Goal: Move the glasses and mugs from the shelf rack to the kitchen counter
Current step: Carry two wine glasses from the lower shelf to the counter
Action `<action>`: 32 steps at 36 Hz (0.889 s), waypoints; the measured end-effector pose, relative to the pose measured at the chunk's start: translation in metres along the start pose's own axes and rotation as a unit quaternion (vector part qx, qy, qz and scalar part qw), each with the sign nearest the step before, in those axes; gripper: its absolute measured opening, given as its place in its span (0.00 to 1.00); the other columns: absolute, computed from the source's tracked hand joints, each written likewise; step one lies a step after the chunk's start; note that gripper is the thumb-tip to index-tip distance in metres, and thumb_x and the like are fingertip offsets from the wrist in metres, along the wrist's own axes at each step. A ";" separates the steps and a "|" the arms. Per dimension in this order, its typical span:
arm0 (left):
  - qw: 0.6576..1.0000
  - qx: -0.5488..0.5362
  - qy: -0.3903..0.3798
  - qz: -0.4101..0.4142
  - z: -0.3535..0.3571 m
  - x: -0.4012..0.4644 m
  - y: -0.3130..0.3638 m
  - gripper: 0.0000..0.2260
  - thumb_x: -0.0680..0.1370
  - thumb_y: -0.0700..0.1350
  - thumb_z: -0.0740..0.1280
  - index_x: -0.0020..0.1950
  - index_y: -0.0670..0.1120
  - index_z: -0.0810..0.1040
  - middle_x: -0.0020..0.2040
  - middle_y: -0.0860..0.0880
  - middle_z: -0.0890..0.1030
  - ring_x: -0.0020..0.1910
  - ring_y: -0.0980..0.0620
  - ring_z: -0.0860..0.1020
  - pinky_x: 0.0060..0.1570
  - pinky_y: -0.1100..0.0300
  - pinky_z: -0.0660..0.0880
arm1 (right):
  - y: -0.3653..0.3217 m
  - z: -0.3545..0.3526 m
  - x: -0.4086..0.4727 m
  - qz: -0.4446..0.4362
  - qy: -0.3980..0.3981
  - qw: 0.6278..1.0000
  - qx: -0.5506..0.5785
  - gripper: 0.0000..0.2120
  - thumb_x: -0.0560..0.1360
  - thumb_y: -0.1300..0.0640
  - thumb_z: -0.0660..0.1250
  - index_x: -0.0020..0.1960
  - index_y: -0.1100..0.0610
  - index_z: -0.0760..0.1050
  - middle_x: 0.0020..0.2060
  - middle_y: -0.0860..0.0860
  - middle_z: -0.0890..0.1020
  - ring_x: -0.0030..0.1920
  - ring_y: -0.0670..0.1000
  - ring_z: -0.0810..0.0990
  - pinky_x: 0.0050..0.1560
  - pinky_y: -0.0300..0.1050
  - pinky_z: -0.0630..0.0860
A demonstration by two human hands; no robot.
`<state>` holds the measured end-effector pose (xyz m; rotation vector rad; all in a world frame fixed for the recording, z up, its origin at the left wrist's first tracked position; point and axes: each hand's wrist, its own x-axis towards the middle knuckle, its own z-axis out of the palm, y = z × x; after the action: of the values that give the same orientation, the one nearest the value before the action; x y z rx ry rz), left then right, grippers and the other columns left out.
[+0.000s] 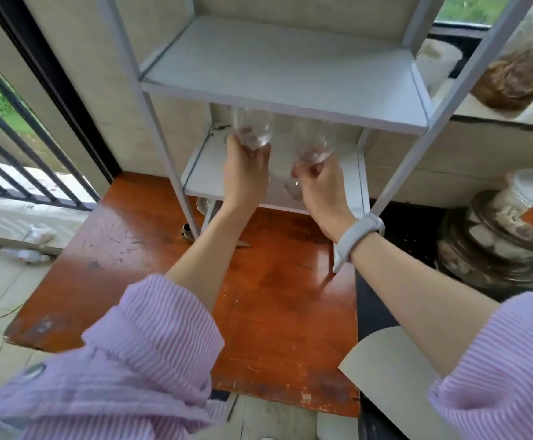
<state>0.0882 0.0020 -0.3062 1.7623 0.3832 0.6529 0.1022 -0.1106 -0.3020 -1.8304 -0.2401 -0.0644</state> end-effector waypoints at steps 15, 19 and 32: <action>0.993 0.018 -0.108 -0.030 -0.045 -0.131 0.020 0.09 0.78 0.48 0.62 0.38 0.53 0.68 0.24 0.57 0.76 0.22 0.57 0.76 0.23 0.66 0.72 | 0.002 -0.050 -0.117 0.025 -0.068 0.996 0.043 0.08 0.76 0.54 0.63 0.38 0.51 0.74 0.30 0.65 0.76 0.32 0.67 0.75 0.30 0.47 0.74; 0.985 0.042 -0.167 -0.023 -0.036 -0.160 0.023 0.07 0.78 0.50 0.62 0.40 0.56 0.69 0.25 0.54 0.76 0.23 0.56 0.77 0.25 0.65 0.75 | 0.014 -0.072 -0.146 0.057 -0.062 0.996 0.034 0.07 0.76 0.56 0.63 0.39 0.50 0.71 0.24 0.50 0.74 0.25 0.52 0.73 0.28 0.48 0.73; 0.945 0.047 -0.323 0.002 0.065 -0.248 0.064 0.09 0.78 0.50 0.62 0.38 0.55 0.68 0.29 0.53 0.74 0.25 0.58 0.74 0.25 0.67 0.71 | 0.045 -0.212 -0.215 0.127 0.121 0.984 -0.023 0.17 0.73 0.60 0.65 0.27 0.62 0.68 0.16 0.44 0.73 0.20 0.43 0.69 0.23 0.31 0.64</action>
<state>-0.0733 -0.2068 -0.3142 1.9526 -0.0444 0.0324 -0.0816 -0.3529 -0.3240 -1.8645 0.1690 -0.1137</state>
